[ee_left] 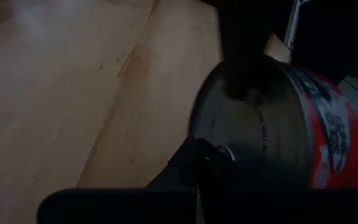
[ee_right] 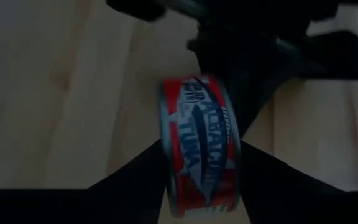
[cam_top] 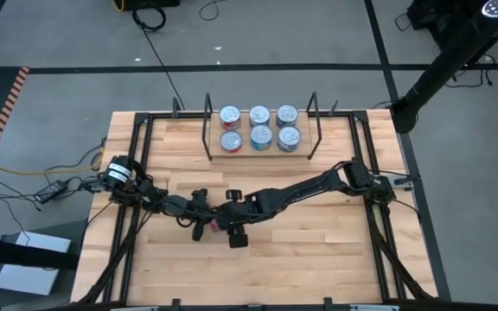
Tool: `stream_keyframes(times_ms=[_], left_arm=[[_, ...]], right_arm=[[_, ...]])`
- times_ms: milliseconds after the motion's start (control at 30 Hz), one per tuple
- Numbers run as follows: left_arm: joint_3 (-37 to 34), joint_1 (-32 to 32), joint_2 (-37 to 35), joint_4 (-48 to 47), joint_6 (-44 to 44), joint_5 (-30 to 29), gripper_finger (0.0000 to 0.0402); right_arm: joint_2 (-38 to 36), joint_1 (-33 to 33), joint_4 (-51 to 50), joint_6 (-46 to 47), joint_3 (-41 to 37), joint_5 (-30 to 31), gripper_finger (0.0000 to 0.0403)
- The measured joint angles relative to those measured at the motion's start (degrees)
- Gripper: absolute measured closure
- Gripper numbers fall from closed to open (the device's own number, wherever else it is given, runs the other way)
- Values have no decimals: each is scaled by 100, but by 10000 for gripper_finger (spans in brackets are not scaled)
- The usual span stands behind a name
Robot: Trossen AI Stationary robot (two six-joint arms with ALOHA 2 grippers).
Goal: Stack canned seafood by type on shelf
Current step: Stack the red tuna can on top of the other red tuna can
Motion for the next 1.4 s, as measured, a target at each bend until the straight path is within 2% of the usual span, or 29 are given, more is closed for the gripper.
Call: stream_keyframes(times_ms=[200, 500, 667, 800, 1033, 1400], left_arm=[[0, 0, 0, 3, 1, -5, 399], [0, 4, 0, 20, -144, -231, 399], [-4, -4, 2, -4, -82, -180, 399], [-4, -4, 2, -5, -61, -187, 399], [-4, -2, 2, -2, -25, -180, 399], [2, 0, 2, 5, -1, -132, 399]], right_arm=[[-47, 8, -33, -99, 6, 125, 249], [-489, 17, -843, -652, 170, 1036, 246], [-753, -289, -1000, -1310, 200, 2799, 247], [-827, -547, -852, -1885, 196, 3294, 247], [-840, -1199, 13, -3209, 49, 3496, 247], [-669, -1909, 601, -4012, 39, 2954, 247]])
